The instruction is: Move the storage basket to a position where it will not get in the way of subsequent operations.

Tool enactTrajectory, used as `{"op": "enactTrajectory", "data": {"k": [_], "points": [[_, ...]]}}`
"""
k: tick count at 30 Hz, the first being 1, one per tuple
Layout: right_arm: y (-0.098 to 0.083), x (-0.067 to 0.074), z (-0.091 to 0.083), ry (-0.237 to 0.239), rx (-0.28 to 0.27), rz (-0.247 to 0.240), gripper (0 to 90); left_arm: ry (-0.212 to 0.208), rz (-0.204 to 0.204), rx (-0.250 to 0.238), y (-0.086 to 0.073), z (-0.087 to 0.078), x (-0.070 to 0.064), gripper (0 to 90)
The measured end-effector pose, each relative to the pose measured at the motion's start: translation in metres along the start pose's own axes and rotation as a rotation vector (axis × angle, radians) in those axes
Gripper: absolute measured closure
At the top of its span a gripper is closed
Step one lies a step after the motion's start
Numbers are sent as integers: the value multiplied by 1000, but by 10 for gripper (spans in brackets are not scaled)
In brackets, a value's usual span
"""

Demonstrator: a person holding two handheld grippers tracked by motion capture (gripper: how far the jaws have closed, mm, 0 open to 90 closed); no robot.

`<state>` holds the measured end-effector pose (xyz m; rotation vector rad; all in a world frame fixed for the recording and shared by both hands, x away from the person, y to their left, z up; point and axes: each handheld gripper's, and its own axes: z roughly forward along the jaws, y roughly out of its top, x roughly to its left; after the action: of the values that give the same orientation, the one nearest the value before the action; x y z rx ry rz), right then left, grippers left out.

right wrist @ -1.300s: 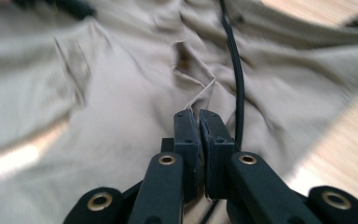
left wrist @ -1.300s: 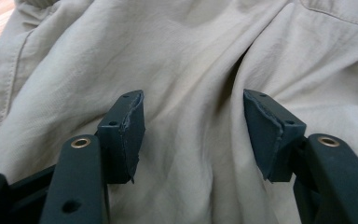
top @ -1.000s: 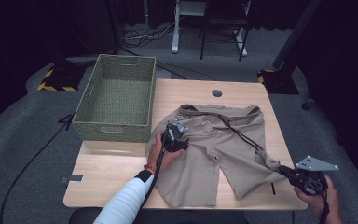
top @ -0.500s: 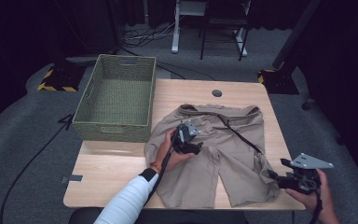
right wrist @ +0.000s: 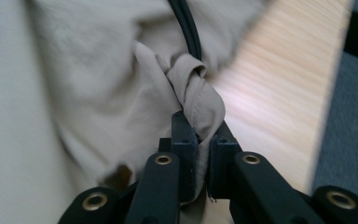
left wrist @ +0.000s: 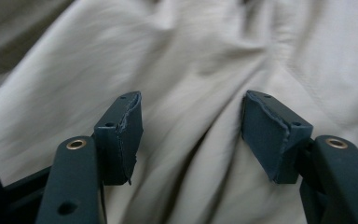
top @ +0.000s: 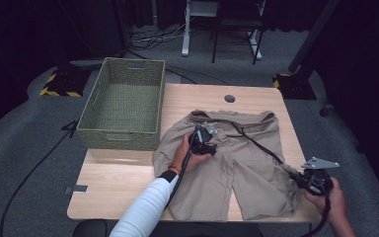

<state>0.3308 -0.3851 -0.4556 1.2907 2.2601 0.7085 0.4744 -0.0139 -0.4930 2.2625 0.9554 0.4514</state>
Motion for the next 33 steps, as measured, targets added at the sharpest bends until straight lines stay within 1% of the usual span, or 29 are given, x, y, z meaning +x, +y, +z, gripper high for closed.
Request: {"op": "enactTrajectory", "data": {"k": [1, 3, 5, 6, 8, 9, 10, 11, 12, 13, 14, 15, 16, 17, 18, 20, 21, 22, 23, 24, 25, 27, 29, 30, 31, 32, 33], "points": [[-6, -4, -6, -11, 1, 28, 839, 9, -10, -2, -1, -1, 2, 408], [-18, -13, -17, -1, 3, 81, 837, 5, -48, 1, -4, -2, 8, 414], [-28, -19, -27, -10, 17, 122, 811, 28, -66, 6, -6, -4, 14, 414], [-36, -24, -32, -21, 27, 152, 767, 31, -76, 10, -6, -4, 16, 409], [-46, -32, -37, -52, 48, 203, 649, 37, -80, 21, -7, -6, 19, 409], [-50, -36, -39, -52, 64, 220, 618, 38, -79, 23, -7, -6, 19, 408], [-52, -38, -41, -53, 63, 228, 572, 36, -72, 24, -7, -6, 19, 408], [-52, -38, -42, -60, 38, 224, 524, 35, -63, 33, -6, -7, 19, 408], [-49, -37, -44, -62, 11, 200, 488, 37, -57, 37, -6, -8, 17, 401], [-46, -35, -45, -65, -3, 178, 445, 2, -34, 33, -6, -11, 15, 372], [-39, -30, -46, -68, -39, 138, 407, -31, -13, 20, -7, -15, 12, 345], [-32, -25, -47, -61, -75, 106, 395, -29, 20, 12, -8, -20, 7, 344], [-25, -20, -46, -49, -98, 79, 383, -26, 57, 2, -10, -26, 3, 342], [-18, -15, -44, -40, -102, 46, 359, -59, 74, -15, -14, -33, -1, 335], [-10, -9, -40, -28, -111, 14, 345, -95, 94, -20, -18, -40, -4, 320], [4, 4, -29, 43, -123, -48, 347, -118, 164, -16, -29, -52, -12, 319], [12, 11, -21, 66, -117, -85, 332, -128, 188, -16, -34, -57, -14, 315], [17, 16, -14, 82, -119, -107, 328, -141, 216, -5, -42, -65, -17, 305], [25, 22, -1, 102, -111, -129, 329, -147, 240, 5, -49, -70, -18, 301], [31, 26, 11, 112, -104, -131, 321, -155, 257, 11, -57, -78, -18, 300], [39, 29, 25, 120, -101, -125, 318, -163, 258, 12, -64, -83, -18, 292], [49, 33, 43, 152, -91, -105, 318, -177, 256, 14, -75, -90, -16, 290], [58, 34, 62, 186, -82, -65, 323, -184, 253, 19, -86, -92, -13, 289], [62, 35, 70, 195, -77, -49, 325, -188, 250, 25, -89, -91, -11, 288], [65, 35, 76, 199, -84, -39, 331, -201, 235, 22, -92, -88, -9, 283], [70, 35, 84, 206, -89, -19, 338, -217, 220, 14, -94, -86, -6, 276], [74, 35, 90, 210, -85, -4, 336, -234, 194, 8, -94, -83, -4, 270]]}}
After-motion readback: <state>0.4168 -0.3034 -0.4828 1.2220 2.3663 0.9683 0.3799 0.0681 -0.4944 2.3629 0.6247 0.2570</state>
